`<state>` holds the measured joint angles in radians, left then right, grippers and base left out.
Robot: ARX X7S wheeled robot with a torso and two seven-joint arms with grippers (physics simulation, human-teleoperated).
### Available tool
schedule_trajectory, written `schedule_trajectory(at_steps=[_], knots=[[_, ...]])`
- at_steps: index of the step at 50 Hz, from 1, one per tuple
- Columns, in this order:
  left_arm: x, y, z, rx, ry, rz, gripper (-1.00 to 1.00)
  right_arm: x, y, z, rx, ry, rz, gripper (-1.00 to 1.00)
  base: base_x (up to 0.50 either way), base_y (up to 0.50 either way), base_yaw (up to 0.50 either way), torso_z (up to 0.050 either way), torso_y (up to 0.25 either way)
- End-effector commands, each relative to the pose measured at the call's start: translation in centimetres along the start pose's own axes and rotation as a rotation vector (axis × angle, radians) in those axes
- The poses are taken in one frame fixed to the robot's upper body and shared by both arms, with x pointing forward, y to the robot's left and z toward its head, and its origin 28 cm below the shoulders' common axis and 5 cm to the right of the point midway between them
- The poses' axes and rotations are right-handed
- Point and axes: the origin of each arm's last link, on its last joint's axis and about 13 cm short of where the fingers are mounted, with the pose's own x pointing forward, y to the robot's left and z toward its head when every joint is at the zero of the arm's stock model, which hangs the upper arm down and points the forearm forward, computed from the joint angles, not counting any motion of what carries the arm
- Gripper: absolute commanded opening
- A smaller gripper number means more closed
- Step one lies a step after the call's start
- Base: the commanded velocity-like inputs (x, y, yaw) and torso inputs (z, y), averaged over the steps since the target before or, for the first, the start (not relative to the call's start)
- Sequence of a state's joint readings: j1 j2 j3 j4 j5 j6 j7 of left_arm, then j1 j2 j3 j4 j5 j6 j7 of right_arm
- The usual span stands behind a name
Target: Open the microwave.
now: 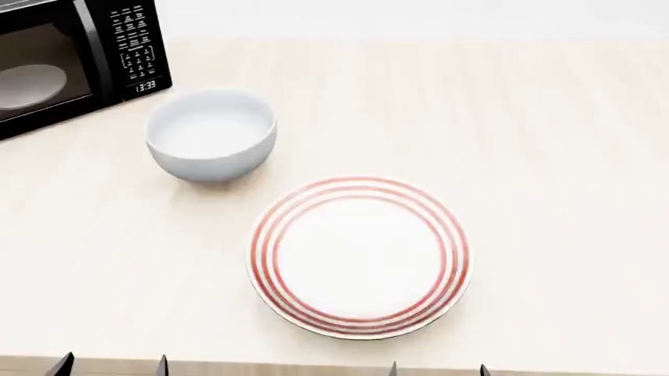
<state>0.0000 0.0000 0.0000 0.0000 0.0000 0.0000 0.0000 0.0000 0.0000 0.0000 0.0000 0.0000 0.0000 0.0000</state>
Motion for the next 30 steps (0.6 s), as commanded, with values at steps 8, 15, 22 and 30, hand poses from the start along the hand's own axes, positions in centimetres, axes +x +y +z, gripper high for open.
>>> schedule_trajectory(at_steps=[8,15,22,30], knots=[[-1.7,0.1,2.7,0.032,-0.077,0.017,1.00,-1.6,0.5,2.8,-0.010,-0.081,0.008,1.00,0.00,0.00,0.00,0.000,0.000],[-2.8,-0.1,3.9,0.043,-0.115,0.003,1.00,-2.8,0.5,4.4,-0.011,-0.147,0.023,1.00,0.00,0.00,0.00,0.000,0.000],[-2.9,-0.2,3.9,0.047,-0.123,-0.003,1.00,-3.0,0.7,4.5,-0.015,-0.162,0.034,1.00,0.21,0.19,0.00,0.000,0.000],[-2.6,-0.1,3.6,0.047,-0.111,0.000,1.00,-2.8,0.8,4.2,-0.022,-0.154,0.044,1.00,0.34,0.44,0.00,0.000,0.000]])
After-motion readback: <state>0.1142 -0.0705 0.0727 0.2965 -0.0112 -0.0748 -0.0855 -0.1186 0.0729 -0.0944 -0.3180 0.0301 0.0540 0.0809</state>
